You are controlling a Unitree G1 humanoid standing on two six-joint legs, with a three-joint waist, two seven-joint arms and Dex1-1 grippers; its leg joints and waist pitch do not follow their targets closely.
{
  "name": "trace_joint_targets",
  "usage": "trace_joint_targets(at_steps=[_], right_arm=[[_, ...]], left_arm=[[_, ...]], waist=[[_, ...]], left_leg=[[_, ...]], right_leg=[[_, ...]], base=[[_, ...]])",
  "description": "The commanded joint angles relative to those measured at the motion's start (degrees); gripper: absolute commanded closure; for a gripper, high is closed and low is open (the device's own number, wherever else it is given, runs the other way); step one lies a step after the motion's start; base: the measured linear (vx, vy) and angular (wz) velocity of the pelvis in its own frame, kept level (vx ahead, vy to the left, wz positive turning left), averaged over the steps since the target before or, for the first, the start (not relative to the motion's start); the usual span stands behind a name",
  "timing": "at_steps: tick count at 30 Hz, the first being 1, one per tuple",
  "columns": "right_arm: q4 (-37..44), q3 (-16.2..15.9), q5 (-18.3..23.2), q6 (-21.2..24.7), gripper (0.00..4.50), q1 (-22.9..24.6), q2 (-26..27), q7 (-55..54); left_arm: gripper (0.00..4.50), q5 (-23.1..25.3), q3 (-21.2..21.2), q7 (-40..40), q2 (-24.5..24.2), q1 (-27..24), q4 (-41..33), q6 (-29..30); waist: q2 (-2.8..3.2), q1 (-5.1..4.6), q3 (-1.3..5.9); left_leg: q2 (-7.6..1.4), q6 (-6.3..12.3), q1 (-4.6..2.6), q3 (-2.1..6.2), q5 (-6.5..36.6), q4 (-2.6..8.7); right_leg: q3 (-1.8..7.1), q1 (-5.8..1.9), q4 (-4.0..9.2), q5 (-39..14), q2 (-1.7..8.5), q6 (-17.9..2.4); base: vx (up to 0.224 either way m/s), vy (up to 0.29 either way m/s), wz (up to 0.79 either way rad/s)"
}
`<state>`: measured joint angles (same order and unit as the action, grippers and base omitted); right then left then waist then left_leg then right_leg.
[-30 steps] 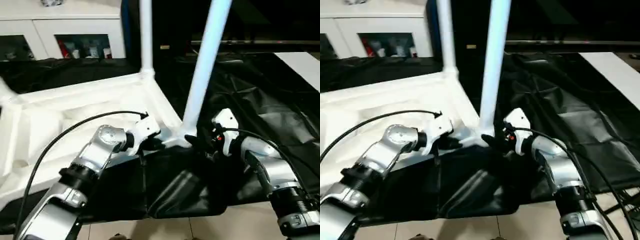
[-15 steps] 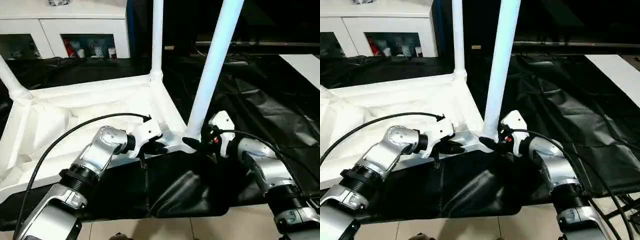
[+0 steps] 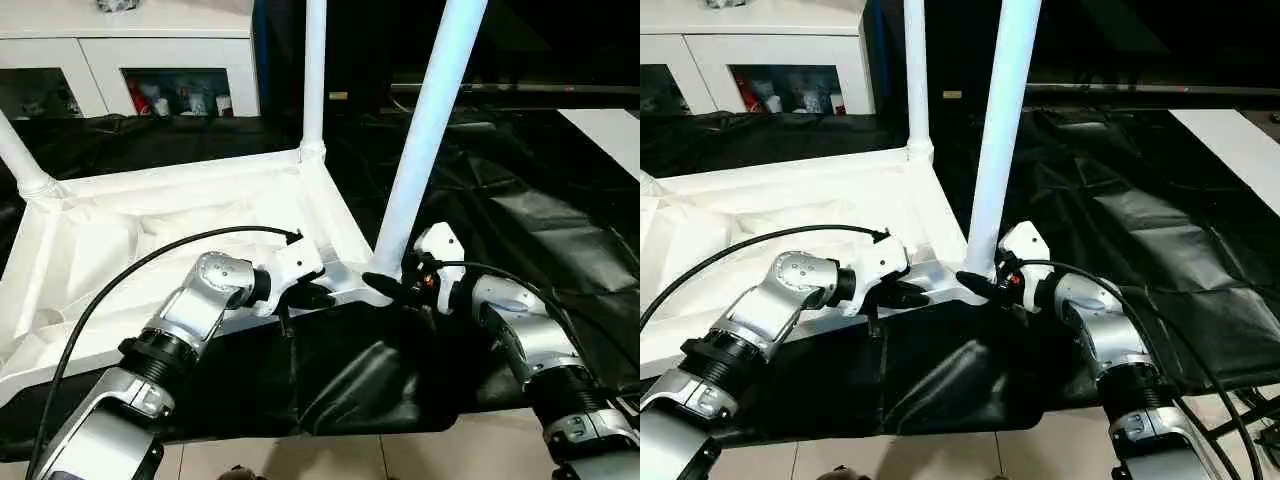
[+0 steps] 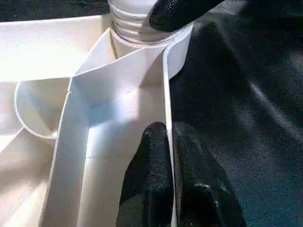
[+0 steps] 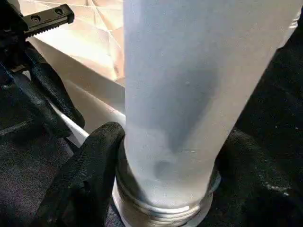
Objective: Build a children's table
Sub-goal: Rotate leg to tighten
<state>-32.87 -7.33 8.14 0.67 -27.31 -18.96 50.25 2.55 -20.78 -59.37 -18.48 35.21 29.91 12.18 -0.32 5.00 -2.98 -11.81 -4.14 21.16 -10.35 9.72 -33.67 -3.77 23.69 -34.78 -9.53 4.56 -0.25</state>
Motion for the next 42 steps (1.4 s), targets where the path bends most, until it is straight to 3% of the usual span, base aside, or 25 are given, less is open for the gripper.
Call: trace_joint_targets(at_steps=[1, 5, 7, 11, 23, 30, 42], right_arm=[[-1.32, -0.54, -1.54, -0.38, 1.87, -0.81, -0.52, 0.30], [-2.07, -0.34, -1.97, -1.05, 1.87, -1.08, -0.52, -0.63], [-2.48, 0.31, -0.95, -0.08, 1.31, -1.45, -0.25, -0.18], [-2.82, -0.10, -1.87, -0.46, 0.97, -1.71, -0.37, -0.87], [-3.27, 0.20, -1.67, -0.09, 0.97, -1.83, -0.39, 0.17], [-3.21, 0.21, -1.19, 0.53, 1.65, -1.52, -0.22, 1.56], [-3.27, 0.48, -1.15, 0.65, 1.76, -1.26, 0.20, 1.41]], left_arm=[[4.50, 0.13, -1.02, -1.50, 0.15, -1.07, -0.21, -0.78], [4.50, 0.14, -0.89, -1.34, 0.05, -1.17, -0.25, -0.68], [4.50, 0.14, -0.83, -1.24, 0.05, -1.15, -0.24, -0.72], [4.50, 0.15, -0.77, -1.20, -0.01, -1.10, -0.15, -0.81], [4.50, 0.41, -0.71, -1.11, -0.31, -0.94, 0.13, -1.01], [4.50, 0.48, -0.70, -1.05, -0.30, -0.91, 0.41, -1.24], [4.50, 0.06, -0.10, -0.70, 0.11, -0.59, 1.21, -1.45]], waist=[[-0.58, -0.27, 3.59], [-0.53, -0.26, 3.58], [-0.59, -0.37, 3.55], [-0.69, -0.34, 3.56], [-0.63, -0.29, 3.56], [-0.66, -0.28, 3.51], [-0.76, -0.28, 3.50]], left_leg=[[-1.10, 1.32, -0.58, 0.22, 15.66, 3.97], [-1.13, 1.33, -0.61, 0.23, 15.71, 3.97], [-1.04, 1.31, -0.58, 0.21, 16.04, 3.95], [-1.11, 1.28, -0.59, 0.26, 15.94, 3.99], [-1.10, 1.43, -0.55, 0.24, 15.71, 4.01], [-1.13, 1.47, -0.55, 0.26, 15.92, 4.04], [-1.14, 1.41, -0.59, 0.24, 15.95, 4.04]], right_leg=[[2.25, -2.77, 4.94, -19.92, 3.13, -9.93], [2.28, -2.71, 4.96, -19.98, 3.20, -10.02], [2.24, -2.74, 5.03, -20.55, 3.17, -9.99], [2.25, -2.69, 5.01, -21.00, 3.17, -9.76], [2.28, -2.73, 5.00, -20.78, 3.17, -9.69], [2.28, -2.69, 5.06, -21.22, 3.21, -9.68], [2.29, -2.60, 5.16, -21.85, 3.25, -9.37]], base=[[0.000, 0.000, 0.00], [0.000, 0.000, 0.00], [0.000, 0.000, 0.00], [0.000, 0.000, 0.00], [0.000, 0.000, 0.00], [0.000, 0.000, 0.00], [0.000, 0.000, 0.00]])
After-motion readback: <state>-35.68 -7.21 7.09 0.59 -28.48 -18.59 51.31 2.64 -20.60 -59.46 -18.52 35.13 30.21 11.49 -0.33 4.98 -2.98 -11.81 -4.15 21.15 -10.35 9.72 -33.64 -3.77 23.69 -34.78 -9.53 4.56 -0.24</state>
